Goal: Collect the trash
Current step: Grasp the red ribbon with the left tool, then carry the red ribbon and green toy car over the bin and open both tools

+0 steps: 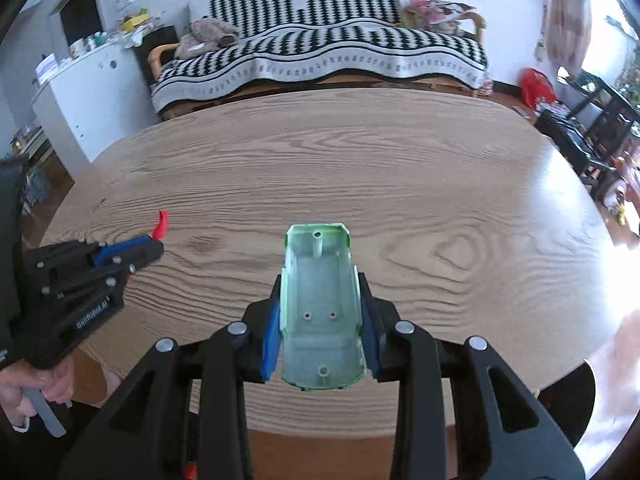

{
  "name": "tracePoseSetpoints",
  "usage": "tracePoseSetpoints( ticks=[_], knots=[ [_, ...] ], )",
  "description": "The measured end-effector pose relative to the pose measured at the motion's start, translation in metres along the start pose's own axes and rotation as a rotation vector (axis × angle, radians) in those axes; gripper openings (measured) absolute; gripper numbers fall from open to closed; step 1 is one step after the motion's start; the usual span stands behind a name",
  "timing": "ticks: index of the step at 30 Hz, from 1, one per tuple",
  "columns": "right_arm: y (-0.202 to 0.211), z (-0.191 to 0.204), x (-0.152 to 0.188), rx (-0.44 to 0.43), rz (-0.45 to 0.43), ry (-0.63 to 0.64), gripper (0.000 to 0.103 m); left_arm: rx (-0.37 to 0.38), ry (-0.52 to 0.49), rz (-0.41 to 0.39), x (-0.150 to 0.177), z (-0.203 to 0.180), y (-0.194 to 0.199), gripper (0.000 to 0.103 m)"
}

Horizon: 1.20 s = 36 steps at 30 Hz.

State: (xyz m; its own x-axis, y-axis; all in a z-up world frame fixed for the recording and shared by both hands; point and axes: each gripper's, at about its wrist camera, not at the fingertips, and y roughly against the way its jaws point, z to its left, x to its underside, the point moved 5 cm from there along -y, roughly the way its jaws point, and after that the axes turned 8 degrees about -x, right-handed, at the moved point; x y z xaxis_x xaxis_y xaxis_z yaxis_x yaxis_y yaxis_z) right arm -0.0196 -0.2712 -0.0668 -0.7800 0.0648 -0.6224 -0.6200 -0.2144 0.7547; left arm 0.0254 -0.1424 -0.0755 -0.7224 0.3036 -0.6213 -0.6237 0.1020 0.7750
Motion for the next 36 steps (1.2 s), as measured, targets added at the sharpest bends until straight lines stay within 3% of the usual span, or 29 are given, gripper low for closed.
tracePoseSetpoints(
  ticks=[10,19,30,36],
  knots=[
    [0.059,-0.105,0.029,0.135,-0.062,-0.152,0.033,0.130,-0.020,-0.064,-0.032,-0.088,0.001,0.011],
    [0.131,-0.221,0.089,0.273,-0.107,-0.358,0.033,0.292,-0.157,-0.107,-0.029,-0.200,0.016,0.011],
    [0.196,-0.345,0.185,0.386,-0.112,-0.672,0.034,0.584,-0.350,-0.085,0.014,-0.369,0.037,0.011],
    [0.194,-0.382,0.219,0.382,-0.058,-0.780,0.034,0.659,-0.432,-0.024,0.044,-0.435,0.030,0.011]
  ],
)
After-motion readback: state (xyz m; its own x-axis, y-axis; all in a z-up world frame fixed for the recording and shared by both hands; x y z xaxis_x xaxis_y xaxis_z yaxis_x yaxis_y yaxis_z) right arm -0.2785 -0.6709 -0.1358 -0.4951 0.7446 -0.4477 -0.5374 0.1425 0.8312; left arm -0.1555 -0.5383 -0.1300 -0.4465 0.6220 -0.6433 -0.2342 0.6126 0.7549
